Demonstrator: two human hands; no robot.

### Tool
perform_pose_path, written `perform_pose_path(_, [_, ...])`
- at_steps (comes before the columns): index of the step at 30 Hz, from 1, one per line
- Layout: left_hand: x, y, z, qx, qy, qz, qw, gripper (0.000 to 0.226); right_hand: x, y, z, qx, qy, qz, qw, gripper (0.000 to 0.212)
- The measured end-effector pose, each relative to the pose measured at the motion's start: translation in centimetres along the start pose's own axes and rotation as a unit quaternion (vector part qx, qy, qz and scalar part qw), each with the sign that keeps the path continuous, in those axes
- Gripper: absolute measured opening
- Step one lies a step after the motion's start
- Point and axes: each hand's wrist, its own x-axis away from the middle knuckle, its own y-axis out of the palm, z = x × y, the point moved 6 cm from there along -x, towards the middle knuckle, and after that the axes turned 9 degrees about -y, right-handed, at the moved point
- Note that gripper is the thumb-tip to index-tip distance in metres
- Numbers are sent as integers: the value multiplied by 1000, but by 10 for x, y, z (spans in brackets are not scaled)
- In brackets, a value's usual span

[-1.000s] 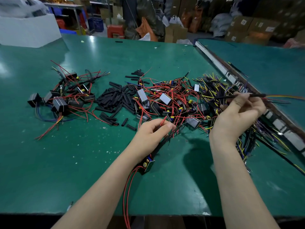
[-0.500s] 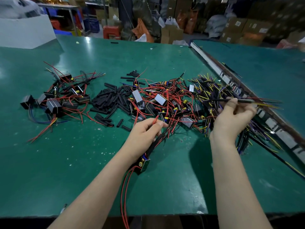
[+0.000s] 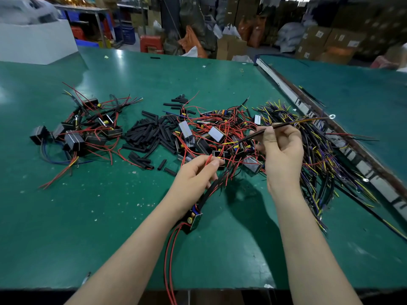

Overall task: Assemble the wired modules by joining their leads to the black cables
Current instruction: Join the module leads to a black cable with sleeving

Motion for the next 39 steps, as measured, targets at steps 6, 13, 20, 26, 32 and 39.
perform_pose_path(6, [-2,-1,-1,48,-6,-7,999,15,5,10,-10,4,-60,-34,998,20])
perform_pose_path(13, [-7,-3,-5,54,-22,21,998,17,8,17,8,-137,74,-42,987,10])
perform_pose_path(20, [-6,-9,-3,12,14,60,998,21,18,28,17,-113,122,-110,980,8])
perform_pose_path(26, [-7,-8,-3,16,27,57,998,18,34,44,23,52,121,-266,955,11])
perform_pose_path(32, [-8,-13,-5,-2,38,79,996,18,35,46,21,20,107,-291,950,22])
perform_pose_path(39, [-5,-14,-2,-25,39,71,996,15,31,41,18,79,71,-358,928,27])
